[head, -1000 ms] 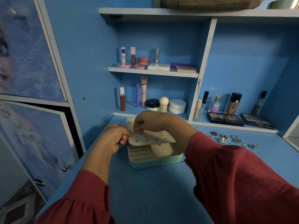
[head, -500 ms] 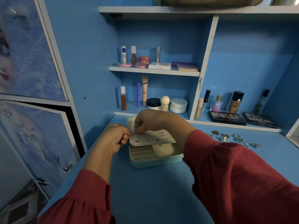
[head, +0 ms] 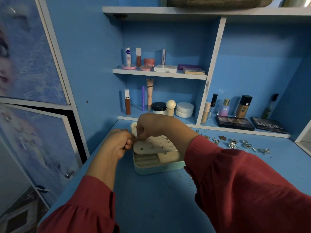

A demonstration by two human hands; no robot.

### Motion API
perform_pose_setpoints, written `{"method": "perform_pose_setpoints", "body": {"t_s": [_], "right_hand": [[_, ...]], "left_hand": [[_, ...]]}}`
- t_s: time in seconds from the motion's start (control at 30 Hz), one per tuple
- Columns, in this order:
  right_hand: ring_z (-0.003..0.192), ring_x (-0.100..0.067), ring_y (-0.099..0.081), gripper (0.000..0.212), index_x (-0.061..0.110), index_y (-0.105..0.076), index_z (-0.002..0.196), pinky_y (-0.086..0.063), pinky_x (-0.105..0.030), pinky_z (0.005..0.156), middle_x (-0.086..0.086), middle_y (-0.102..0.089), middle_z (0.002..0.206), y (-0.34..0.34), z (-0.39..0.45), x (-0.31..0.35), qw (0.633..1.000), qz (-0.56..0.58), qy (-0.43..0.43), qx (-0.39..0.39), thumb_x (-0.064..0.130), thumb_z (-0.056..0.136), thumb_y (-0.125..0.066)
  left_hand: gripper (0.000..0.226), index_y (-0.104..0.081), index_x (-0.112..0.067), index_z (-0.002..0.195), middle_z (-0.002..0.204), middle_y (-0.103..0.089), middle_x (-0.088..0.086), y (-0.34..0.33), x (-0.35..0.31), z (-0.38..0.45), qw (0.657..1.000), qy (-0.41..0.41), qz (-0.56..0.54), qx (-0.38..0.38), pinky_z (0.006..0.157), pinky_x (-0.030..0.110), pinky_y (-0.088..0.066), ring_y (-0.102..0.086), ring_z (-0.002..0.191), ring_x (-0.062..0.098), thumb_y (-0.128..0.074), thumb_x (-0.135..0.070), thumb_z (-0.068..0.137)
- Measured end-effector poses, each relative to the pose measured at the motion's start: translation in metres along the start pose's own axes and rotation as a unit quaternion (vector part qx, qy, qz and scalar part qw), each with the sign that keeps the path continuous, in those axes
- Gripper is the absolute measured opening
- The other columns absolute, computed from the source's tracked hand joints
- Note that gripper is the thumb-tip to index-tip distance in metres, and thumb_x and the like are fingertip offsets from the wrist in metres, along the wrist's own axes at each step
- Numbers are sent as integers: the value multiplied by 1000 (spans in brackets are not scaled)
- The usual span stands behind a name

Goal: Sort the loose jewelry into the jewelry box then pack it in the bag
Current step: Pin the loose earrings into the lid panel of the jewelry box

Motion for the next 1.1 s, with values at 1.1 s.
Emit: {"method": "perform_pose_setpoints", "body": {"t_s": [1.1], "right_hand": [[59,-13,-54,11,6,-74,83,-46,-24,57,-14,-70,80,-38,-126,-149,907,279,-263,-176,13,74,-72]], "left_hand": [[10,-64,1,99,65,-67,10,-4,-1,18,996,-72,3,43,35,15,-28,-37,37,5,-58,-3,92]]}}
Point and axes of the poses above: each hand's wrist, its own z-axis towards the middle knuckle, its own y-axis out of the back of the hand, x = y × z, the point moved 10 cm from there along z, towards the middle knuckle
